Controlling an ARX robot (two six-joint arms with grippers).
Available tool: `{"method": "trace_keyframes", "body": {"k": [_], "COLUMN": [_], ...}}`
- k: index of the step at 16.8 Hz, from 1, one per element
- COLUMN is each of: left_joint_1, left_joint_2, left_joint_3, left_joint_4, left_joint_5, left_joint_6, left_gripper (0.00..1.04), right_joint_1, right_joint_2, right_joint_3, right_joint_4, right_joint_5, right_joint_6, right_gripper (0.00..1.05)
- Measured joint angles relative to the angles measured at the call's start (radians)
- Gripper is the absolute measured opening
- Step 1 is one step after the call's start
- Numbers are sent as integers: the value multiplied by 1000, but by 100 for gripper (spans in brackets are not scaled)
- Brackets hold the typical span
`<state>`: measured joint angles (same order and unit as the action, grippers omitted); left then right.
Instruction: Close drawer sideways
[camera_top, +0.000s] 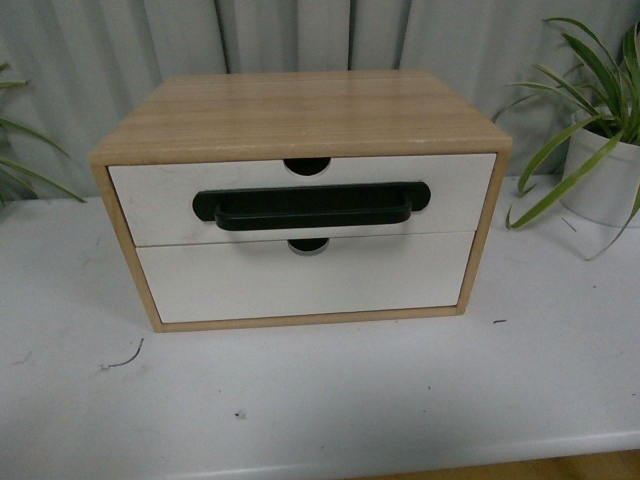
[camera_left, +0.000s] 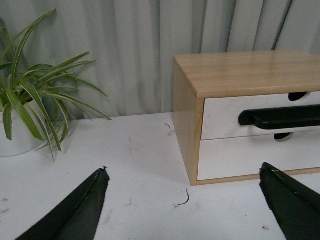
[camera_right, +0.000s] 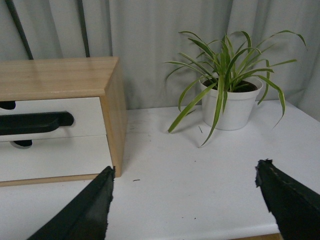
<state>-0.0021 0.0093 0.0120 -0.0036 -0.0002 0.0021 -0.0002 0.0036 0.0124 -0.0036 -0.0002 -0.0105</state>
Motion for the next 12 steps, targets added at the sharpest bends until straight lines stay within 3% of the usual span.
{"method": "trace_keyframes", "body": {"k": [1,12], "left_joint_1": [0,0], "left_joint_2": [0,0], "left_joint_3": [0,0], "left_joint_4": [0,0], "left_joint_5": [0,0], "left_joint_6": [1,0], "left_gripper": [100,98], "right_joint_1": [0,0], "right_joint_2": [0,0], "right_joint_3": [0,0], "right_joint_4": [0,0], "right_joint_5": [0,0], "right_joint_6": [0,1], "right_gripper": [99,98]}}
